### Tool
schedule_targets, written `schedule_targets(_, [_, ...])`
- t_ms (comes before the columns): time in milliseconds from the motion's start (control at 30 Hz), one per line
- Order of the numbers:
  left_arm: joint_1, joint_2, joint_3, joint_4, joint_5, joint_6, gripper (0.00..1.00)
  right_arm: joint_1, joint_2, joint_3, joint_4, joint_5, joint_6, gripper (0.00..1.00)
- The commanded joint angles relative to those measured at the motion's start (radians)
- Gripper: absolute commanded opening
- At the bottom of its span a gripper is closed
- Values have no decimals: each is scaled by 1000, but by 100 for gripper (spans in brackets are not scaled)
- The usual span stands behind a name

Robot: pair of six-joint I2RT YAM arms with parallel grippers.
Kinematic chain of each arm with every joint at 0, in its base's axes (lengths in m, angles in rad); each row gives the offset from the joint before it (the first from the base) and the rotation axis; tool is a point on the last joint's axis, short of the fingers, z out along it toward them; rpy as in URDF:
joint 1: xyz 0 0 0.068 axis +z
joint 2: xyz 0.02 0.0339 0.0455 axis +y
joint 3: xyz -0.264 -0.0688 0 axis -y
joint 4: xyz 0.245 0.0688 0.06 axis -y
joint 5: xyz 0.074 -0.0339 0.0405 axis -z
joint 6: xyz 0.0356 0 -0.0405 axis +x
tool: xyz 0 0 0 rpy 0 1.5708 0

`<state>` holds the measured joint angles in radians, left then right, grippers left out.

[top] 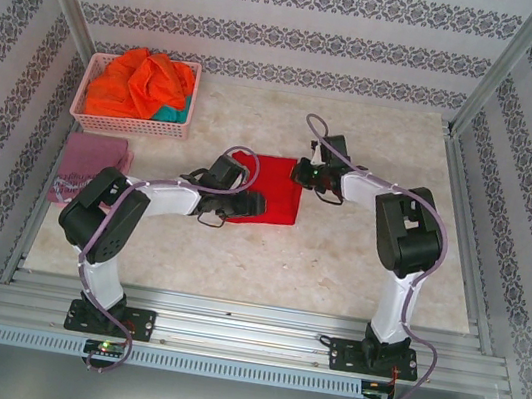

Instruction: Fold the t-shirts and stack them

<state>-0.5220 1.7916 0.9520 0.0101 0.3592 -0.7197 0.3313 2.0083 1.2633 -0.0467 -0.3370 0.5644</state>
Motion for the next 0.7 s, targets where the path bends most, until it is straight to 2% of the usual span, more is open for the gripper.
schedule_targets(0, [-2,34,-37,-59,1,-14,70,-11,-28,32,-55,150,-41,0])
schedule_targets(100, [-2,35,-36,-63,-2,-12,71,-16,-33,37,-77,214,-54,0])
schedule_targets(233, [-1,29,-11,-103,-22,9,74,-15,-17,51,-90,194,-63,1])
schedule_targets(367, [-1,-11,35,-134,-5,40,87,-3,-53,0,-2,153,-46,34])
schedule_targets(500, [-3,-75,80,-127,34,56,100,2,-120,-53,50,173,-31,56])
schedule_targets(567, [3,-109,105,-142,37,77,100,2,-138,-73,60,181,-16,63])
schedule_targets(667, [49,-143,127,-192,31,97,100,4,-138,-86,56,154,-7,66])
